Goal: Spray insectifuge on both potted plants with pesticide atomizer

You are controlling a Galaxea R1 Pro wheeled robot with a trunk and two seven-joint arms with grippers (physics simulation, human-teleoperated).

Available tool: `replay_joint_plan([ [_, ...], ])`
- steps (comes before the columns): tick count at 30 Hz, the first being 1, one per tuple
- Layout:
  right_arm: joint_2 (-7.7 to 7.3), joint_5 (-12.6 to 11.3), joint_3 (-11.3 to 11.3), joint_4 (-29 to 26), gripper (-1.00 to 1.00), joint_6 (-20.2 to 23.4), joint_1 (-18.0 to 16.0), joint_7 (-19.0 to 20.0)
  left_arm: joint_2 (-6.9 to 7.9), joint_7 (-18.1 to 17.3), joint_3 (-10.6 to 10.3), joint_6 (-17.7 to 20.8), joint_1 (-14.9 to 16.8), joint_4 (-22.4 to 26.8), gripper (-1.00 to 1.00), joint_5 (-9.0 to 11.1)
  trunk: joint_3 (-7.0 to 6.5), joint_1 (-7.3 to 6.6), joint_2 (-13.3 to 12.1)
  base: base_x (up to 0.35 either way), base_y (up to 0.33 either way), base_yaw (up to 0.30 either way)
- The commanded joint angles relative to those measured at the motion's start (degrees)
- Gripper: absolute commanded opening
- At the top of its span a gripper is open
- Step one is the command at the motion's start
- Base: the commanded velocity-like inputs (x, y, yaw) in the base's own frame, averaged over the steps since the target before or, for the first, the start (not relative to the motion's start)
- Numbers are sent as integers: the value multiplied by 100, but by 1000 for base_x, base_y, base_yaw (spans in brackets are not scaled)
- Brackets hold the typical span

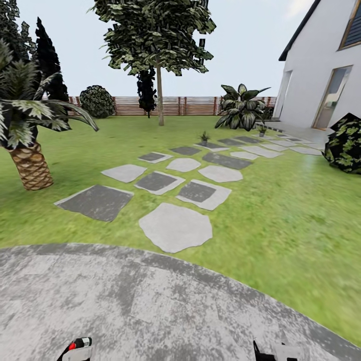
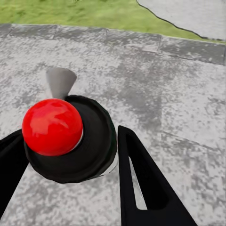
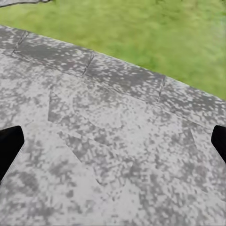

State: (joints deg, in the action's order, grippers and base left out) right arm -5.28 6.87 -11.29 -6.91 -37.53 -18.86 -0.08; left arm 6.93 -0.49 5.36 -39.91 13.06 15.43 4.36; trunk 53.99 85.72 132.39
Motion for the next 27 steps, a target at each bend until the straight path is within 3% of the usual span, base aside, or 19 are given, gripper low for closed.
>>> replay_joint_plan([
  [1, 1, 60, -48, 5, 100, -18, -4, -1, 1, -3, -15, -17, 3, -4, -100, 39, 5, 2, 2, 335, 0, 0],
  [27, -10, 60, -53, 5, 100, -18, -4, -1, 1, -3, -14, -17, 4, -3, -100, 39, 5, 2, 2, 336, 0, 0],
])
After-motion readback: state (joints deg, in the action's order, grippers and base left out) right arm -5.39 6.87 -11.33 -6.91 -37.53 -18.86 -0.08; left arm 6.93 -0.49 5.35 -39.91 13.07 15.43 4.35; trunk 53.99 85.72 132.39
